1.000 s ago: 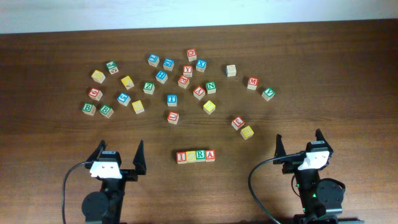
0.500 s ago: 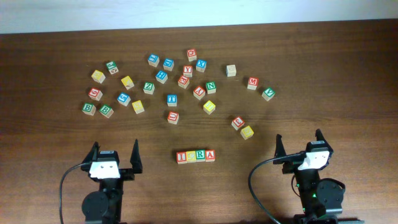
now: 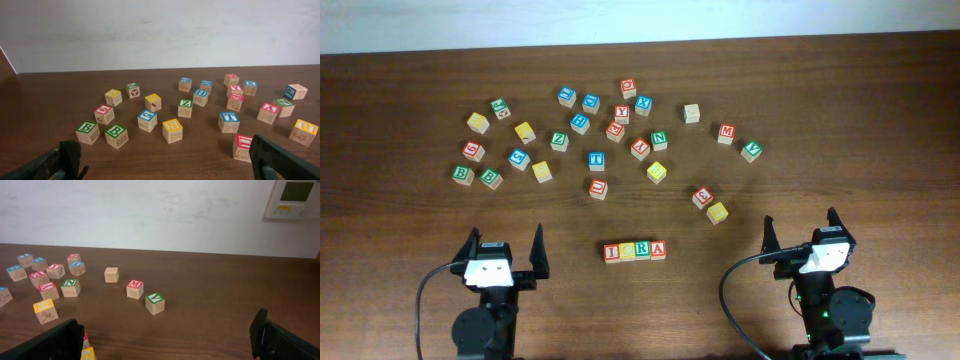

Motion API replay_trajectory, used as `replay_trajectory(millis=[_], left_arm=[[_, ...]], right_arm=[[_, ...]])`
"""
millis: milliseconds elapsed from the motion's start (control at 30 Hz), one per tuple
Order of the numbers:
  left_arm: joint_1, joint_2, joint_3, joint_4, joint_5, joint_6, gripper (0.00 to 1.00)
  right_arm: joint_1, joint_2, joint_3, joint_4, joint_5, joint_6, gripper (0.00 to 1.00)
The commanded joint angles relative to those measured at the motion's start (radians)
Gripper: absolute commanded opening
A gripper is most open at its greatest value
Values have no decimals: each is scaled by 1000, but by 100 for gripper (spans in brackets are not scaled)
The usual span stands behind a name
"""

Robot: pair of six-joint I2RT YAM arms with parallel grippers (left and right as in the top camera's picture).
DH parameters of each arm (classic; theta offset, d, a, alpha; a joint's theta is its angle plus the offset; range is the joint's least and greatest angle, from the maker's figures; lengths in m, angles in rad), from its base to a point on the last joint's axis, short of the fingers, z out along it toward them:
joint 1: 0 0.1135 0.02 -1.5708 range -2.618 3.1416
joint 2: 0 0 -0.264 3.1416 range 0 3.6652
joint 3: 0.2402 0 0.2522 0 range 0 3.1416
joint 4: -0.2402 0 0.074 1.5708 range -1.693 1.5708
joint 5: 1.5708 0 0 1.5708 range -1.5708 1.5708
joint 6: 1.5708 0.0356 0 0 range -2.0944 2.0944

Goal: Spell out ICRA

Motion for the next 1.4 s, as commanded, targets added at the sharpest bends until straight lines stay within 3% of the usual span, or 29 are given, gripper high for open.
replay_trajectory(millis=[0,1367], left_arm=[[6,-8,-2,-5,8,19,99],[6,-8,-2,-5,8,19,99]], right_arm=[[-5,-11,-5,-6,5,11,98],[-5,-11,-5,-7,20,11,98]])
